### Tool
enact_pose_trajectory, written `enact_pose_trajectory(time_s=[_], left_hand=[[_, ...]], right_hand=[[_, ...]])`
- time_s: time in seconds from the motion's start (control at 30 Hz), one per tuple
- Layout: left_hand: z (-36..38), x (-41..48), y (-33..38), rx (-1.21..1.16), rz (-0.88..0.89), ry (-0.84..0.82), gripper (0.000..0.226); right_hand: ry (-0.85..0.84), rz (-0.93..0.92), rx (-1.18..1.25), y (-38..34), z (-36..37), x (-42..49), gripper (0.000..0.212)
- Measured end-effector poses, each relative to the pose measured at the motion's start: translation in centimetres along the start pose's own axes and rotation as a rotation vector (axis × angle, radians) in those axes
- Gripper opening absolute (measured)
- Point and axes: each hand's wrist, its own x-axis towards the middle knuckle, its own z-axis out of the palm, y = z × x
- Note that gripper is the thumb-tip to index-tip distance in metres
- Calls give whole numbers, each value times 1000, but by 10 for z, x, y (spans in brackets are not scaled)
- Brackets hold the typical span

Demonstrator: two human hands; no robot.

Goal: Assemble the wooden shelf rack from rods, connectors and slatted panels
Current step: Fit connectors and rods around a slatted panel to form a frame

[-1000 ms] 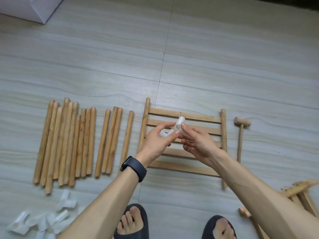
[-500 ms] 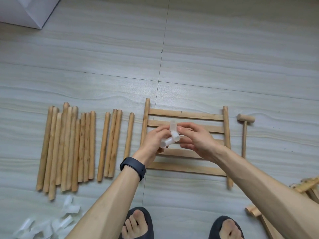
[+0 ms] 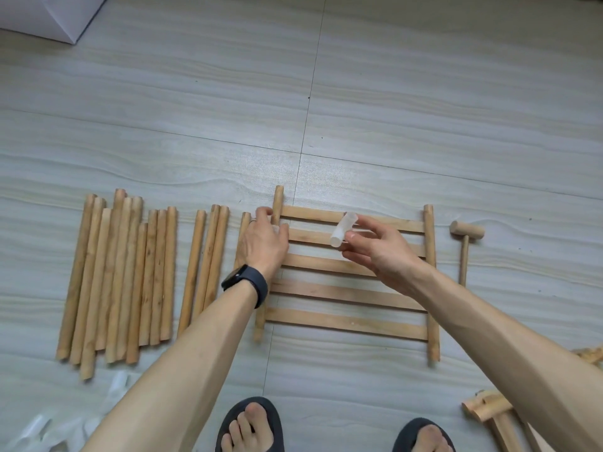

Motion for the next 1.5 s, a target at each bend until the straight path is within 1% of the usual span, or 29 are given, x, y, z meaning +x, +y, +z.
enact_pose_trajectory(time_s=[0.07, 0.13, 0.2, 0.3, 0.37, 0.5, 0.57, 0.6, 0.67, 0.77, 0.83, 0.9, 1.0, 1.07, 1.1, 1.17, 1.23, 1.3, 1.33, 1.37, 1.43, 1.47, 1.5], left_hand=[[3, 6, 6, 115, 18, -17, 40], [5, 11, 11, 208, 2, -8, 37], [3, 17, 12, 260, -24, 2, 33], [-2, 20, 11, 372, -21, -57, 28], [-1, 14, 6, 338, -50, -127, 30], [11, -9, -2, 309, -91, -223, 31], [17, -20, -4, 317, -92, -233, 31], [20, -24, -4, 331, -59, -202, 31], [26, -28, -8, 373, 41, -84, 29], [34, -21, -11, 409, 131, 57, 32], [39, -16, -14, 410, 148, 107, 32], [45, -17, -19, 373, 142, 154, 33], [53, -27, -29, 259, 103, 237, 34], [57, -28, -34, 224, 100, 269, 32], [58, -28, -34, 218, 105, 281, 32], [59, -25, -35, 214, 118, 300, 30], [59, -23, -36, 206, 128, 312, 29], [59, -23, -37, 189, 134, 319, 29], [60, -23, -38, 183, 134, 321, 29], [60, -24, -38, 181, 132, 322, 28], [59, -23, -37, 185, 128, 319, 28], [59, -23, -37, 187, 128, 316, 27], [59, -23, -38, 187, 129, 312, 27]], right_hand=[[-53, 8, -46, 0, -3, 1, 30], [-53, 4, -87, 2, -6, 3, 21], [-23, 0, -95, 3, -8, 6, 10], [63, 1, -91, 0, -8, 14, 10], [109, -2, -88, -1, -7, 18, 12], [139, -5, -120, -6, -3, 26, 14], [162, -14, -157, -8, -1, 31, 16], [179, -20, -200, -9, -1, 33, 19], [213, -60, -352, -10, 0, 39, 25], [237, -164, -549, -12, 7, 50, 24], [218, -227, -620, -15, 13, 61, 18], [205, -314, -784, -20, 17, 74, 11], [162, -450, -1035, -22, 24, 90, 15], [105, -489, -1164, -15, 28, 96, 18], [90, -486, -1175, -9, 28, 98, 19], [111, -437, -1053, 1, 29, 99, 20], [154, -375, -901, 6, 31, 100, 25], [181, -354, -892, 7, 31, 105, 26], [182, -341, -899, 7, 32, 106, 21], [174, -310, -852, 6, 31, 108, 16], [107, -176, -546, 2, 33, 106, 9], [67, -127, -390, 1, 33, 105, 7], [42, -110, -293, 0, 32, 103, 7]])
